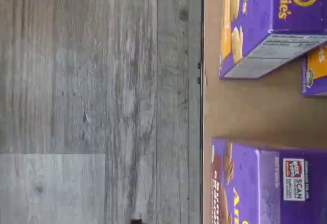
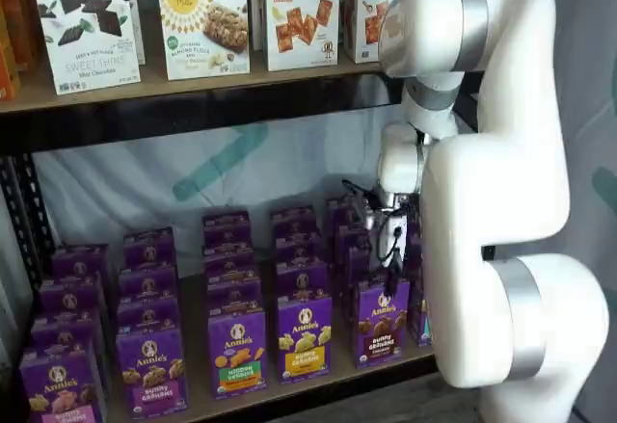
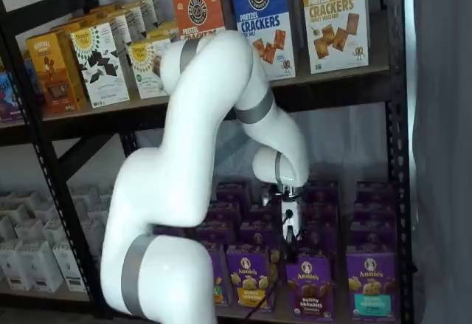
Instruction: Pick up the purple box with a brown patch in the center, on the bottom shelf, the fifth box from the left
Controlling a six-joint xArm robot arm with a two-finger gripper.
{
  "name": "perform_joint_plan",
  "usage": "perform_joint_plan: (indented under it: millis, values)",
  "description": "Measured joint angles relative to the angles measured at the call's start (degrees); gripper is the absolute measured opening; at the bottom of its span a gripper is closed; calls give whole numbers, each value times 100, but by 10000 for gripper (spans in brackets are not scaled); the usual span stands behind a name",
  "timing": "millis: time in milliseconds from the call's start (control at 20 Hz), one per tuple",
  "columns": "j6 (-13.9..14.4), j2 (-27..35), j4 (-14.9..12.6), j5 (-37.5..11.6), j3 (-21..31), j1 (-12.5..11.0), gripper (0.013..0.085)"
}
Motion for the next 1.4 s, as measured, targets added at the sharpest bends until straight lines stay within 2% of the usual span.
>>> perform_joint_plan:
  millis: [50,100,150,250,400,500,800,1250,1400]
  values:
    - [-107,2,118,-25,2,4,850]
    - [-492,35,578,-118,-8,32,850]
    - [-737,81,887,-183,-43,61,850]
    - [-917,168,1131,-241,-137,93,850]
    - [-948,306,1202,-278,-295,121,850]
    - [-873,405,1124,-289,-406,126,850]
    - [-515,782,657,-248,-821,66,850]
    - [268,1393,-398,5,-1495,-88,850]
    - [394,1527,-526,28,-1592,-73,850]
